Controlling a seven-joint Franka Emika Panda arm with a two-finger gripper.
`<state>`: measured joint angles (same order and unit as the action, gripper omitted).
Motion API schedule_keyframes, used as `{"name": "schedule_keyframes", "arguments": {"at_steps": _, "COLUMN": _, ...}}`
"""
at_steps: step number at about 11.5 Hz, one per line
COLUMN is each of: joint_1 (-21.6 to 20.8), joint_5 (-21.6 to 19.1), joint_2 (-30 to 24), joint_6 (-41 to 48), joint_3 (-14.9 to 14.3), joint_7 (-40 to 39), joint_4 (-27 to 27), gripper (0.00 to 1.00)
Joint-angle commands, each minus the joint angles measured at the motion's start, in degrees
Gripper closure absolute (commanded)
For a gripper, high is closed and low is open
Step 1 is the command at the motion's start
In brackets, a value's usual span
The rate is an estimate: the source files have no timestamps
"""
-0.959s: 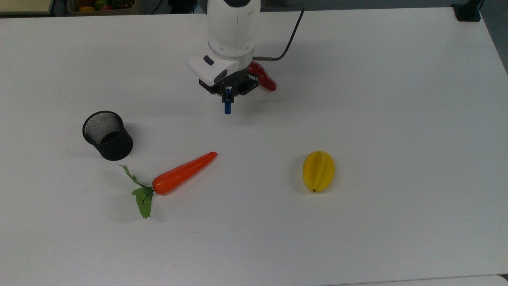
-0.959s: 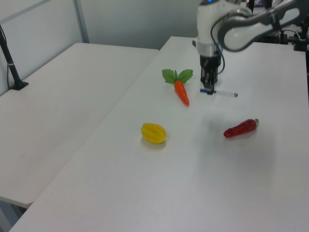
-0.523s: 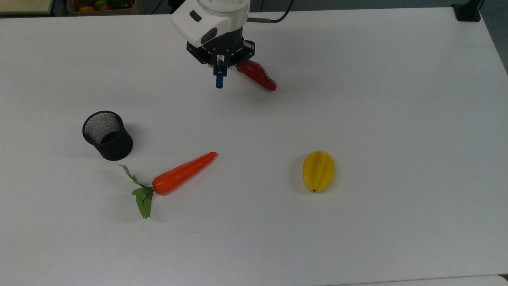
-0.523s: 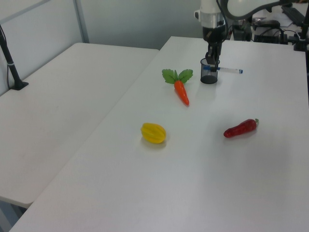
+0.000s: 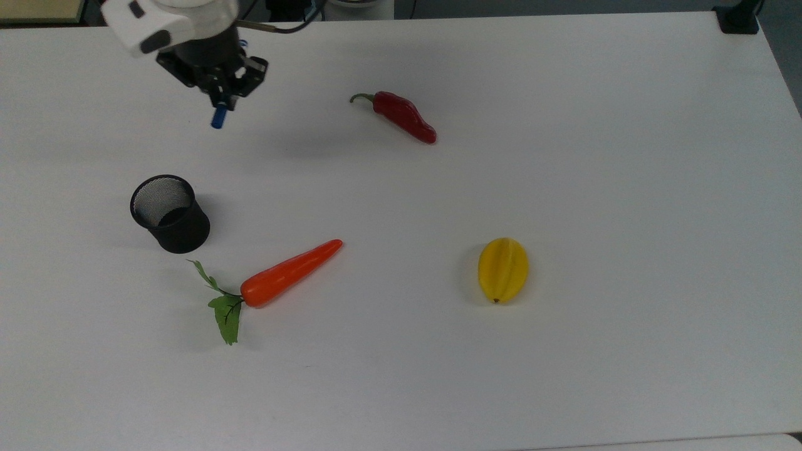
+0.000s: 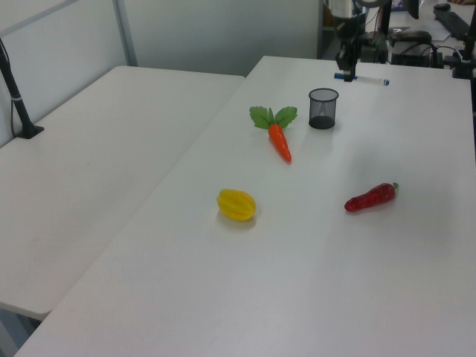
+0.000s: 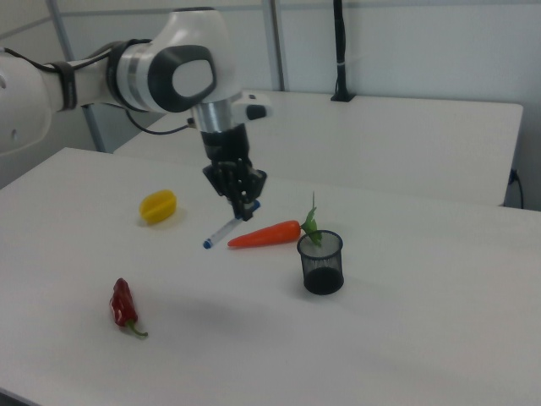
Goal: Place marker
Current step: 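Lift the marker and carry it toward the black mesh pen cup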
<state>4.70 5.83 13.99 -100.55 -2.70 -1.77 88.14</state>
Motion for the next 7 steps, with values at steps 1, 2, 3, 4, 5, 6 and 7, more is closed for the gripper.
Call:
{"name": "schedule_keyframes", "arguments": {"at_steps": 1, "joint_1": 5.2, "joint_5": 0.0, "joint_2": 0.2, "joint_6": -8.8, "joint_3": 0.2, "joint_7": -2.1, "joint_4": -0.5, "gripper": 0.87}}
{"name": "schedule_keyframes", "arguments": {"at_steps": 2, "joint_1": 6.4, "joint_5": -0.1, "joint_2": 0.5, "joint_6": -12.9, "joint_3": 0.2, "joint_7": -2.1, "joint_4": -0.3, "gripper": 0.87}}
{"name": "schedule_keyframes", "arguments": {"at_steps": 3, "joint_1": 7.2, "joint_5": 0.0, "joint_2": 1.1, "joint_6": -16.7, "joint_3": 0.2, "joint_7": -2.0, "joint_4": -0.1, "gripper": 0.86}}
{"name": "schedule_keyframes", "arguments": {"at_steps": 4, "joint_1": 7.3, "joint_5": 0.1, "joint_2": 1.9, "joint_6": -21.7, "joint_3": 0.2, "joint_7": -1.3, "joint_4": 0.2, "gripper": 0.86}}
{"name": "schedule_keyframes", "arguments": {"at_steps": 5, "joint_1": 7.7, "joint_5": -0.3, "joint_2": 2.5, "joint_6": -26.7, "joint_3": 0.2, "joint_7": 0.2, "joint_4": 0.5, "gripper": 0.86}}
{"name": "schedule_keyframes", "arguments": {"at_steps": 6, "joint_1": 8.0, "joint_5": 0.1, "joint_2": 3.2, "joint_6": -30.7, "joint_3": 0.2, "joint_7": 3.3, "joint_4": 1.0, "gripper": 0.86}}
{"name": "schedule_keyframes", "arguments": {"at_steps": 7, "joint_1": 8.0, "joint_5": 0.4, "joint_2": 3.8, "joint_6": -33.8, "joint_3": 0.2, "joint_7": 5.9, "joint_4": 1.3, "gripper": 0.86}}
